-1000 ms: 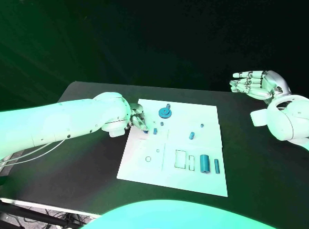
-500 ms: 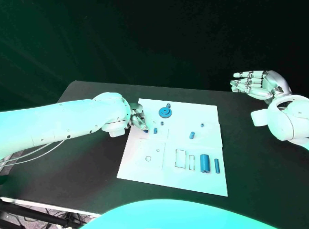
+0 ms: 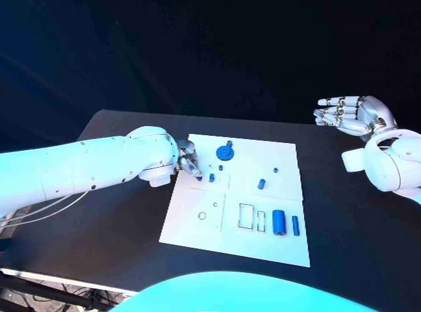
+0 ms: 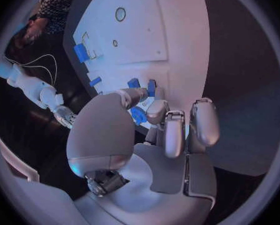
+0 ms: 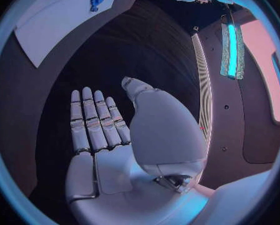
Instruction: Assemble the parts on the task board
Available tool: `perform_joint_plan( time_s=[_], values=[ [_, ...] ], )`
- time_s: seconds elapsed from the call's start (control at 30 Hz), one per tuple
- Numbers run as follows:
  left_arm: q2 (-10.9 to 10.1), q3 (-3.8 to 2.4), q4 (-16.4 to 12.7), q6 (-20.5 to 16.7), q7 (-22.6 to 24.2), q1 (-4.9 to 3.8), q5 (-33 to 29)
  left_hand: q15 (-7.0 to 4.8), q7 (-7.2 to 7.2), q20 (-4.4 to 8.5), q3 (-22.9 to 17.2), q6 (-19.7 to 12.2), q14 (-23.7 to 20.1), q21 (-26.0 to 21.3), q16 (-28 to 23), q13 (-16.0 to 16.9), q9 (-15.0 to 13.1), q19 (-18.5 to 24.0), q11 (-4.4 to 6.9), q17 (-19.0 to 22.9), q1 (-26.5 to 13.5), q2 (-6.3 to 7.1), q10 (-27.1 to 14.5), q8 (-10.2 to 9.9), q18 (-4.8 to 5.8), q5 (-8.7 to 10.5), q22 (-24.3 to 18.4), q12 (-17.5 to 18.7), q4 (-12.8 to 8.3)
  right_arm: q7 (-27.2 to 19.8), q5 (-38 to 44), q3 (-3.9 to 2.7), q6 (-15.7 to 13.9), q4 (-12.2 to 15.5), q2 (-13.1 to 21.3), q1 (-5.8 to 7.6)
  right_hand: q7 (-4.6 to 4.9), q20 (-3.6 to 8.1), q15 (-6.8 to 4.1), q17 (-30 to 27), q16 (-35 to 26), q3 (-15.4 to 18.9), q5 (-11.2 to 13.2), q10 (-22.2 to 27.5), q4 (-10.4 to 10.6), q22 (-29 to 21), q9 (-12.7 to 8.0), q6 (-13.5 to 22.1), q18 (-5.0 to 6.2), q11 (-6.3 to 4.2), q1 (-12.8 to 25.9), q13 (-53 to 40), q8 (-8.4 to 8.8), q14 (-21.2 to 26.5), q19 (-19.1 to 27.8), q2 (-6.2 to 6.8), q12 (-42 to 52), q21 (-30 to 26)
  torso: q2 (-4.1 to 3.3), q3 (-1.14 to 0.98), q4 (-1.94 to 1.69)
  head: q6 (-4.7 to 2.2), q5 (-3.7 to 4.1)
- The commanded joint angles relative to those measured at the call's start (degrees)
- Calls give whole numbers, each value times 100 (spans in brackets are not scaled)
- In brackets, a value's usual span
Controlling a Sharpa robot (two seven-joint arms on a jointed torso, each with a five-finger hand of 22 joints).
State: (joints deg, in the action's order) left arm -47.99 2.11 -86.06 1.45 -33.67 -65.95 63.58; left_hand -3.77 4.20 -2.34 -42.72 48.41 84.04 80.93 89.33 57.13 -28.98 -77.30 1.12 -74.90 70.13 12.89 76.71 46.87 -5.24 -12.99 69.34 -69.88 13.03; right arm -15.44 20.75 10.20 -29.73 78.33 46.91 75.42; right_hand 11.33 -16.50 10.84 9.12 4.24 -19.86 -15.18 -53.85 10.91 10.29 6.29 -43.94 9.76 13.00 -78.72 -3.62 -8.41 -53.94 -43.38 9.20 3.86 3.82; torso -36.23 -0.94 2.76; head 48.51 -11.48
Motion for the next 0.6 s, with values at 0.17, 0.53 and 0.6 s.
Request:
perform_joint_plan(
  time_s=[0.17,0.53,0.6],
  values=[
    [-3,-1,-25,-61,62,14,67,-43,-115,-1,-981,179,547,30,-17,19,-499,-60,13,-1340,-65,-11,52,33,78,-33,10,-48,-943,-83,46,-2,67,3,2,-5,510,-7,0,-5,-31,13,14,-14,-29,-5,-5,-19,-10,2,6,0,38,-27,20,-20,-16,1,-4,0,4,-9,0],
    [-1,-4,-9,32,36,18,69,-47,-120,3,-998,188,546,31,-20,34,-501,-64,17,-1333,-79,-2,66,33,79,-40,13,-57,-953,-69,45,-2,85,10,11,-9,510,-7,0,-5,-31,13,14,-14,-29,-5,-5,-19,-10,2,6,0,38,-27,20,-20,-16,1,-5,-8,-2,7,2],
    [3,-4,-3,45,26,19,69,-49,-122,5,-1007,193,546,33,-19,40,-503,-67,19,-1336,-88,5,72,32,79,-49,17,-61,-958,-67,45,-2,88,11,12,-9,510,-7,0,-5,-31,13,14,-14,-29,-5,-5,-19,-10,2,6,0,38,-27,20,-20,-16,1,1,-6,-4,7,-2]
  ],
)
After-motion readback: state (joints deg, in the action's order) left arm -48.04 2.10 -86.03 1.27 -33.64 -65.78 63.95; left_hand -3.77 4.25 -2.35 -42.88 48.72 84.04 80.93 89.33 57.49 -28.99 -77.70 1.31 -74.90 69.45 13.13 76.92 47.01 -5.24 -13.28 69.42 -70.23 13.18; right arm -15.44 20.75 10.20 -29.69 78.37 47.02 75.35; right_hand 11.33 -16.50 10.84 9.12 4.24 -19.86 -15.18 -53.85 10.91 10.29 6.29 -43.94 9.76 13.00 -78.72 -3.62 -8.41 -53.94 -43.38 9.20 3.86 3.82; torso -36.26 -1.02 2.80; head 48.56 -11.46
